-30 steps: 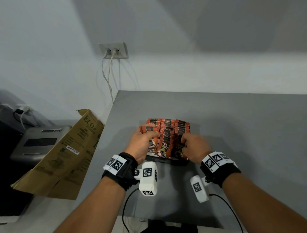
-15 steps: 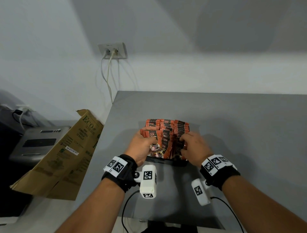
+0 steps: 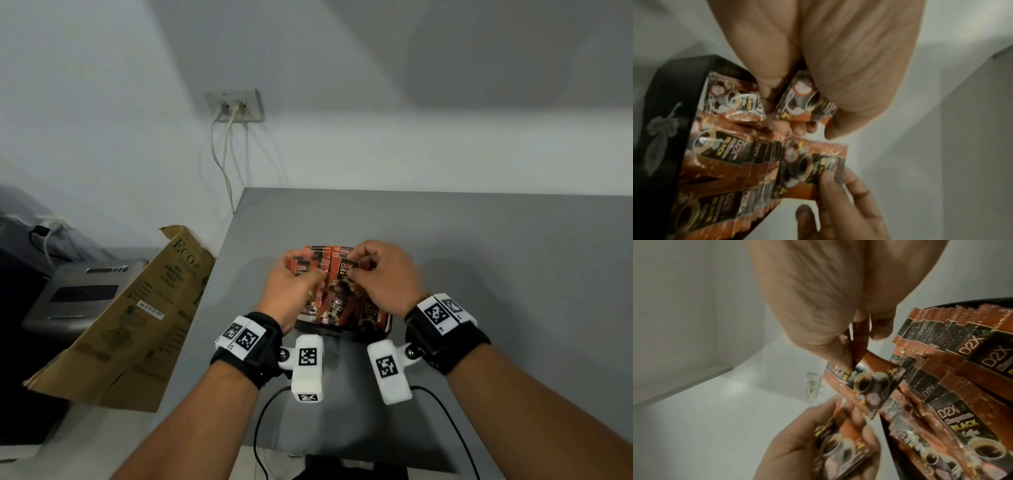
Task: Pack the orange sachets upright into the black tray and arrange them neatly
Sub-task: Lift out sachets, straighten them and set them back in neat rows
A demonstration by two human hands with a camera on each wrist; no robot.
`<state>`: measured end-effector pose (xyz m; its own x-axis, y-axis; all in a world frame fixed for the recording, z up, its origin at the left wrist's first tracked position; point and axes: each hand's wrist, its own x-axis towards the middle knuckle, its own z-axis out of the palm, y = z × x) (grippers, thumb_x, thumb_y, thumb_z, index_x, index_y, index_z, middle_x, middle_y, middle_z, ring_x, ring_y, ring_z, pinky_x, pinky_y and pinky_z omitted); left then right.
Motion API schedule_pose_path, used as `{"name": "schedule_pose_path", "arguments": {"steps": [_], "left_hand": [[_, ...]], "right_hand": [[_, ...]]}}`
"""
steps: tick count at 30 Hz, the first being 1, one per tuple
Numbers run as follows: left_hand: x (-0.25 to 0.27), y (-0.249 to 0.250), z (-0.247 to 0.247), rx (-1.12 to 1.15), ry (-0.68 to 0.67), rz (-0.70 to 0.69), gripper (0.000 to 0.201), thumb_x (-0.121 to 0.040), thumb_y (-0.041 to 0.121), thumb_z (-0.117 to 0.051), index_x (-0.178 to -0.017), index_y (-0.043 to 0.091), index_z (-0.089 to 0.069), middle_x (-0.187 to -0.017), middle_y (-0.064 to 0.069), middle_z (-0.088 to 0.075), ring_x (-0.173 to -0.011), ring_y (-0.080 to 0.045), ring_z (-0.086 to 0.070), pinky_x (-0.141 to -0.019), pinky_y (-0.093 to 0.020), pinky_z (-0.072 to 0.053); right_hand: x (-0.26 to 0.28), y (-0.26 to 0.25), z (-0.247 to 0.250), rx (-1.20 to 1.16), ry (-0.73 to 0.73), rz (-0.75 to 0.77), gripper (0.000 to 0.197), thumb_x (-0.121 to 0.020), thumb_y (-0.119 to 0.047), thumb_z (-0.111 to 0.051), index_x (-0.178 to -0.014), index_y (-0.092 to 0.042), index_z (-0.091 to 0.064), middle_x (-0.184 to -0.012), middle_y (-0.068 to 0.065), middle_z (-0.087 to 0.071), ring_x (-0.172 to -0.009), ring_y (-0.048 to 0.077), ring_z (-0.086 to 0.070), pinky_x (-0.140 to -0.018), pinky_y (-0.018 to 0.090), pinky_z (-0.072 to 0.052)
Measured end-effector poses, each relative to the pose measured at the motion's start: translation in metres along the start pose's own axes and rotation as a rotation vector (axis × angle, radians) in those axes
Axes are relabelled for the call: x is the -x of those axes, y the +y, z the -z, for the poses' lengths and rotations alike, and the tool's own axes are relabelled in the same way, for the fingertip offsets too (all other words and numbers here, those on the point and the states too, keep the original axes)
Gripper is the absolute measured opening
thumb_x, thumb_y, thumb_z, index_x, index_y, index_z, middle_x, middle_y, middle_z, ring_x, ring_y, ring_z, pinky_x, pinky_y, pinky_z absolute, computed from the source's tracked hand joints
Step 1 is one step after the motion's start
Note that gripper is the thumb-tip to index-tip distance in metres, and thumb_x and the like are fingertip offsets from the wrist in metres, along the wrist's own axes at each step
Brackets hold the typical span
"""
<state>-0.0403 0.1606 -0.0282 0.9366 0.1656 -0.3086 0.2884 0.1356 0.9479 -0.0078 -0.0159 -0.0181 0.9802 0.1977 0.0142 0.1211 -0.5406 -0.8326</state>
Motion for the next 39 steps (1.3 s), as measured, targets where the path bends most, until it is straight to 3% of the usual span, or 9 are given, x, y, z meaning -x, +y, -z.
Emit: {"name": "schedule_pose_path", "arguments": {"steps": [4, 7, 11, 13, 17, 23, 32, 37, 39], "left_hand": [[-0.005, 0.01, 0.021, 0.168, 0.204, 0.023, 0.035, -0.089, -0.011, -0.052, -0.116, 0.01, -0.055, -0.089, -0.013, -0.059, -0.063, -0.018, -0.057, -0.055, -0.03, -0.048], [-0.005, 0.011, 0.027, 0.148, 0.22, 0.021, 0.034, -0.09, -0.01, -0.051, -0.117, 0.012, -0.055, -0.09, -0.011, -0.059, -0.064, -0.017, -0.057, -0.058, -0.03, -0.048], [-0.004, 0.005, 0.033, 0.124, 0.232, 0.047, 0.032, -0.091, -0.009, -0.051, -0.112, 0.015, -0.056, -0.088, -0.01, -0.062, -0.066, -0.017, -0.058, -0.062, -0.032, -0.049], [-0.003, 0.003, 0.036, 0.115, 0.233, 0.058, 0.031, -0.091, -0.008, -0.052, -0.109, 0.016, -0.056, -0.09, -0.01, -0.063, -0.067, -0.017, -0.059, -0.063, -0.033, -0.049], [-0.002, -0.002, 0.043, 0.106, 0.232, 0.087, 0.03, -0.092, -0.007, -0.052, -0.112, 0.015, -0.057, -0.091, -0.01, -0.065, -0.07, -0.017, -0.061, -0.066, -0.034, -0.051], [-0.004, -0.004, 0.046, 0.104, 0.216, 0.127, 0.041, -0.086, -0.016, -0.042, -0.113, 0.011, -0.058, -0.09, -0.013, -0.065, -0.071, -0.02, -0.061, -0.064, -0.033, -0.051], [-0.004, -0.008, 0.039, 0.11, 0.178, 0.134, 0.041, -0.085, -0.016, -0.042, -0.113, 0.009, -0.059, -0.085, -0.013, -0.066, -0.068, -0.021, -0.062, -0.06, -0.032, -0.051], [-0.002, -0.008, 0.033, 0.139, 0.118, 0.131, 0.036, -0.088, -0.012, -0.041, -0.109, 0.008, -0.062, -0.081, -0.014, -0.07, -0.072, -0.03, -0.068, -0.065, -0.039, -0.057], [0.0, -0.008, 0.028, 0.111, 0.049, 0.097, 0.038, -0.087, -0.016, -0.045, -0.107, 0.008, -0.066, -0.082, -0.013, -0.073, -0.076, -0.029, -0.069, -0.065, -0.037, -0.059]], "right_hand": [[-0.008, 0.007, -0.017, 0.032, -0.05, -0.067, 0.019, -0.086, -0.011, -0.074, -0.084, -0.027, -0.064, -0.089, -0.008, -0.07, -0.078, 0.007, -0.066, -0.07, 0.018, -0.049], [-0.011, 0.007, -0.038, 0.108, -0.099, -0.062, 0.018, -0.085, -0.01, -0.073, -0.083, -0.026, -0.065, -0.085, -0.012, -0.069, -0.078, 0.001, -0.065, -0.067, 0.012, -0.044], [-0.014, 0.001, -0.061, 0.118, -0.219, -0.102, 0.023, -0.091, -0.003, -0.062, -0.085, -0.025, -0.059, -0.074, -0.004, -0.073, -0.063, 0.003, -0.071, -0.057, 0.016, -0.052], [-0.015, -0.001, -0.068, 0.185, -0.253, -0.088, 0.025, -0.092, -0.005, -0.062, -0.083, -0.028, -0.057, -0.08, -0.005, -0.073, -0.065, 0.003, -0.07, -0.054, 0.013, -0.046], [-0.018, -0.004, -0.075, 0.299, -0.297, -0.052, 0.024, -0.091, -0.001, -0.063, -0.093, -0.025, -0.064, -0.094, -0.009, -0.064, -0.083, 0.009, -0.062, -0.07, 0.017, -0.045], [-0.015, -0.007, -0.075, 0.435, -0.302, 0.018, 0.033, -0.087, 0.008, -0.056, -0.103, -0.017, -0.07, -0.107, 0.002, -0.067, -0.102, 0.021, -0.06, -0.086, 0.033, -0.052], [-0.009, -0.007, -0.073, 0.375, -0.256, 0.074, 0.025, -0.09, 0.005, -0.056, -0.102, -0.01, -0.073, -0.109, 0.007, -0.067, -0.104, 0.022, -0.06, -0.089, 0.029, -0.049], [-0.01, 0.002, -0.06, 0.241, -0.147, 0.032, 0.018, -0.089, -0.006, -0.064, -0.097, -0.019, -0.073, -0.1, -0.006, -0.067, -0.094, 0.011, -0.062, -0.08, 0.012, -0.042], [-0.012, 0.001, -0.05, 0.054, -0.098, -0.018, 0.018, -0.089, -0.011, -0.064, -0.099, -0.024, -0.072, -0.096, -0.011, -0.069, -0.087, 0.007, -0.065, -0.076, 0.011, -0.048]]}}
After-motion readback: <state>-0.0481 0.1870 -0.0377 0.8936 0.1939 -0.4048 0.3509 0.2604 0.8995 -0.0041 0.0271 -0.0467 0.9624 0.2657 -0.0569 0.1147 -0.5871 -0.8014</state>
